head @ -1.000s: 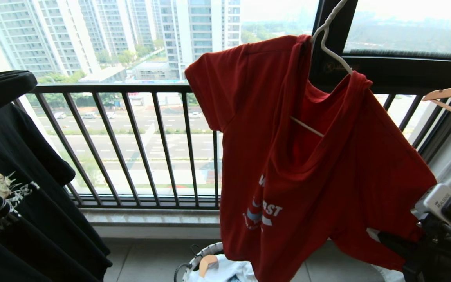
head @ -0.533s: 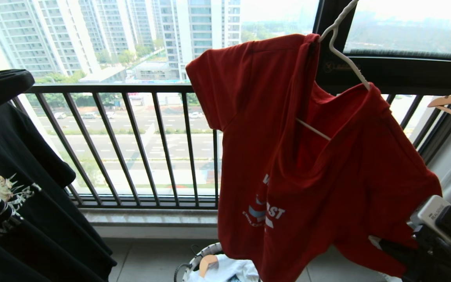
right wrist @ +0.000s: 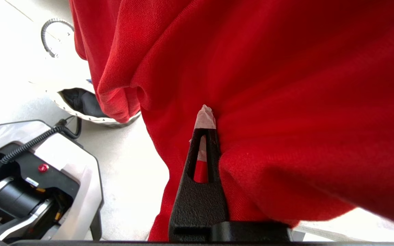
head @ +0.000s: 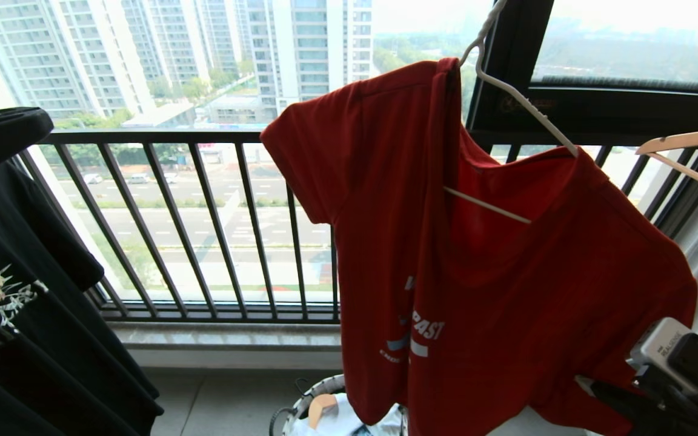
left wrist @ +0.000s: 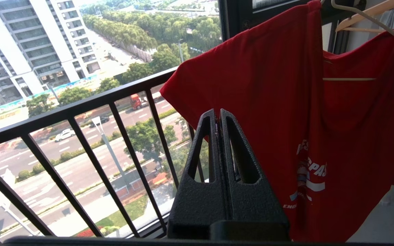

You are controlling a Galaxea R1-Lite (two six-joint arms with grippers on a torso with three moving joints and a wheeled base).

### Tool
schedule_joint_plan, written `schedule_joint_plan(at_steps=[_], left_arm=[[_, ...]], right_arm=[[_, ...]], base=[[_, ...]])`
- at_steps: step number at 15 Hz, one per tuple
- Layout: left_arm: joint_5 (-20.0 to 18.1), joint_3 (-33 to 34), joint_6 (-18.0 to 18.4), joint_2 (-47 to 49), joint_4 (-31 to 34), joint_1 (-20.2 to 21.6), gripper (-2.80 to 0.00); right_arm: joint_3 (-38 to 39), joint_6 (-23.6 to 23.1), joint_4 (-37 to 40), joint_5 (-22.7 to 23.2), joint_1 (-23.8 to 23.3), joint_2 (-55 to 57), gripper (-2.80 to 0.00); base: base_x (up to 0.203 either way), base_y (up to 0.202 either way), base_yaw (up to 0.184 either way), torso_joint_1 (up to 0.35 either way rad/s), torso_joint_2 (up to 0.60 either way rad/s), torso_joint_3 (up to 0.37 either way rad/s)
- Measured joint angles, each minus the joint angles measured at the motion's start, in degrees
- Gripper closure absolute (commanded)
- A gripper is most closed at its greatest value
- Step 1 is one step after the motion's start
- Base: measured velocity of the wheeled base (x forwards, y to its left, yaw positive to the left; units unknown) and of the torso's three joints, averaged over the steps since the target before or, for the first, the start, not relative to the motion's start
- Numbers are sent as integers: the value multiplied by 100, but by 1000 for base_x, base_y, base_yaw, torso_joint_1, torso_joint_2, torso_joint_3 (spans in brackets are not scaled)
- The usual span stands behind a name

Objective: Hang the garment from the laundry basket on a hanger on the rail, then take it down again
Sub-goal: Take the clothes off the clothes rack

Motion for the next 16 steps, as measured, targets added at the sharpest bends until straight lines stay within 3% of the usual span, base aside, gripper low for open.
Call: schedule_joint_plan(at_steps=[1,2,11,12,16], left_arm=[[0,0,0,0,2,0,0],[-1,0,-2,0,0,0,0],[-9,15,16,17,11,0,0],[-15,15,60,20,11,0,0],[-30,26,111,48,9,2,0]], right_arm=[[-11,0,-3,-7,-2,-11,0],[-13,0,-11,-9,0,-33,-280],[-699,0,30,179,2,-772,-280],[-788,0,30,175,0,-826,0],[-1335,-4,324,163,0,-967,0]], base=[[0,0,0,0,0,0],[0,0,0,0,0,0],[0,0,0,0,0,0],[0,0,0,0,0,0],[0,0,0,0,0,0]])
